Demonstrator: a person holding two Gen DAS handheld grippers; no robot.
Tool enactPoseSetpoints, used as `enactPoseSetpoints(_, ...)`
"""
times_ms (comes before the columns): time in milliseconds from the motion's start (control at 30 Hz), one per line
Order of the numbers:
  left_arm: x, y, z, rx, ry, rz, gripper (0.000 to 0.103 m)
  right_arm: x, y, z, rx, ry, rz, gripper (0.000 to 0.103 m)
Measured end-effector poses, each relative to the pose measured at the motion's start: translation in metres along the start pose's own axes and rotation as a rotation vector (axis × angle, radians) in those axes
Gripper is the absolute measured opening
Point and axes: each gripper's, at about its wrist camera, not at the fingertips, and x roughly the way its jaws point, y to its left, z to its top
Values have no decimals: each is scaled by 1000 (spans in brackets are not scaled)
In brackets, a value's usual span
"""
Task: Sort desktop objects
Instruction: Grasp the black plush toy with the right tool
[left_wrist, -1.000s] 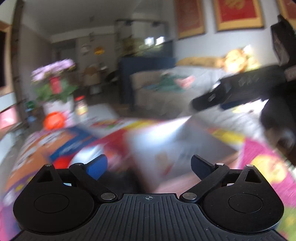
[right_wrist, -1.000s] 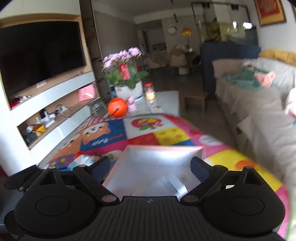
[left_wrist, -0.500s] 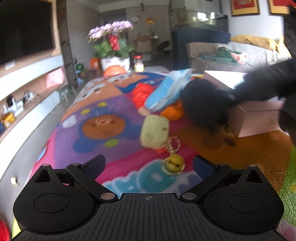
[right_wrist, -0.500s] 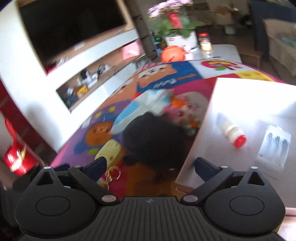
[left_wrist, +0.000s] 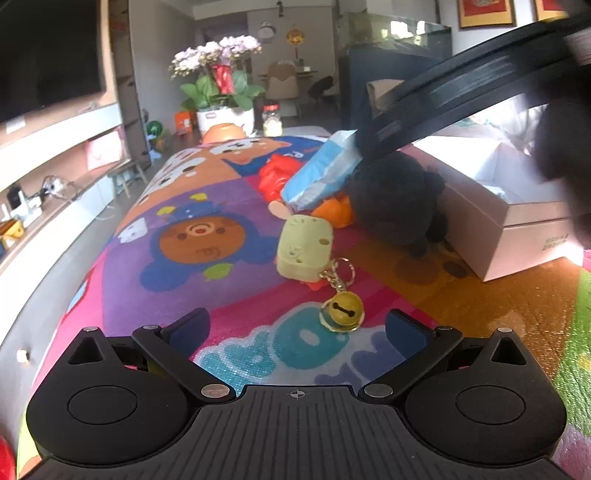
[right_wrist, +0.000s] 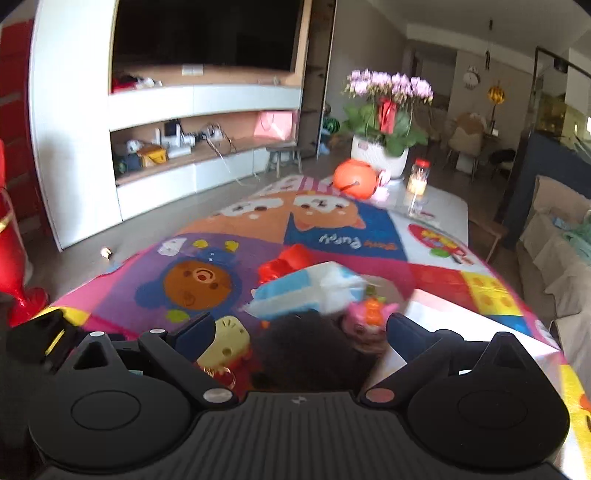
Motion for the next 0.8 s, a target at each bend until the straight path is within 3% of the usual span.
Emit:
enactPoseSetpoints(100, -1, -1, 0, 5, -11, 9, 103, 39, 17, 2, -74, 78, -59, 100)
enactPoseSetpoints(167, 0, -1, 0, 6, -12, 8, 103, 61, 22, -3, -100, 167, -94, 83)
enactPoseSetpoints(200, 0, -1, 0, 5, -11, 6, 103, 66, 23, -5, -107, 199, -110, 67)
enactPoseSetpoints(267, 1, 0, 0, -2, -7, 2, 103, 53, 22, -8, -114, 169, -121, 66)
enactPoseSetpoints(467, 4, 2, 1, -18, 14, -5, 103, -55, -6, -16, 85, -34, 107, 65)
enactPoseSetpoints(533, 5, 2, 1, -14, 18, -6, 103, -86, -10, -31, 109, -62, 156, 65)
enactPoseSetpoints(667, 10, 0, 2, -5, 49, 4, 103, -106, -4, -71, 78, -89, 141, 65)
enactPoseSetpoints(800, 11, -2, 1, 2, 62, 23, 103, -104, -14, -108, 154, -90, 148, 65)
